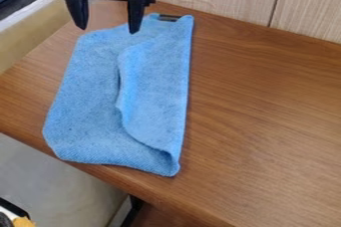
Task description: Fold the cloth from top to bottom
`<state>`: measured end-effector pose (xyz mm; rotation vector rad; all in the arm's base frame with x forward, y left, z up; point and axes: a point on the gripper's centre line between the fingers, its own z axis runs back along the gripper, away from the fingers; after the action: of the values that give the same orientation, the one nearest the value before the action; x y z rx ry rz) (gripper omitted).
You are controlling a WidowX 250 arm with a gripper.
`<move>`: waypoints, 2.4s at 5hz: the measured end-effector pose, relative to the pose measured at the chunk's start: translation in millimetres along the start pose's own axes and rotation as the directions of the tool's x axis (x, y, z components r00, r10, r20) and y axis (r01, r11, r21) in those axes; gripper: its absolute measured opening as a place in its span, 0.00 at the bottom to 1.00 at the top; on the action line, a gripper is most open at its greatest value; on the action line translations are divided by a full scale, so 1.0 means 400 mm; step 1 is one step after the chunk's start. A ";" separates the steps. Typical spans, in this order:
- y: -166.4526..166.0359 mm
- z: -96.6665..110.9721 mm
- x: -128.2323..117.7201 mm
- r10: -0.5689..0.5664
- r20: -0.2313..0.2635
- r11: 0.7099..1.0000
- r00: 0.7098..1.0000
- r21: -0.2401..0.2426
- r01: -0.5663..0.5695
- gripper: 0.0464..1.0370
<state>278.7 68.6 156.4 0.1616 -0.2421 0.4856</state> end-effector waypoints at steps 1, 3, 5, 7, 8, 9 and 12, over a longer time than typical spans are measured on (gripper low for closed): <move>-0.005 -0.019 -0.004 -0.022 -0.026 1.000 0.999 0.000 0.022 0.96; -0.007 -0.052 0.069 -0.370 -0.014 0.927 0.929 -0.068 0.369 0.96; -0.017 -0.124 0.207 -0.741 0.022 0.665 0.671 -0.111 0.738 0.96; -0.063 -0.174 0.290 -0.924 0.124 0.352 0.361 -0.094 0.931 0.96; -0.091 -0.197 0.318 -0.953 0.163 0.238 0.256 -0.118 0.964 0.96; -0.114 -0.237 0.343 -0.971 0.186 0.125 0.148 -0.133 0.983 0.96; -0.190 -0.304 0.339 -0.977 0.211 -0.082 -0.035 -0.215 0.973 0.91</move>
<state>454.6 87.7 69.0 -0.0160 -0.1152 -1.1565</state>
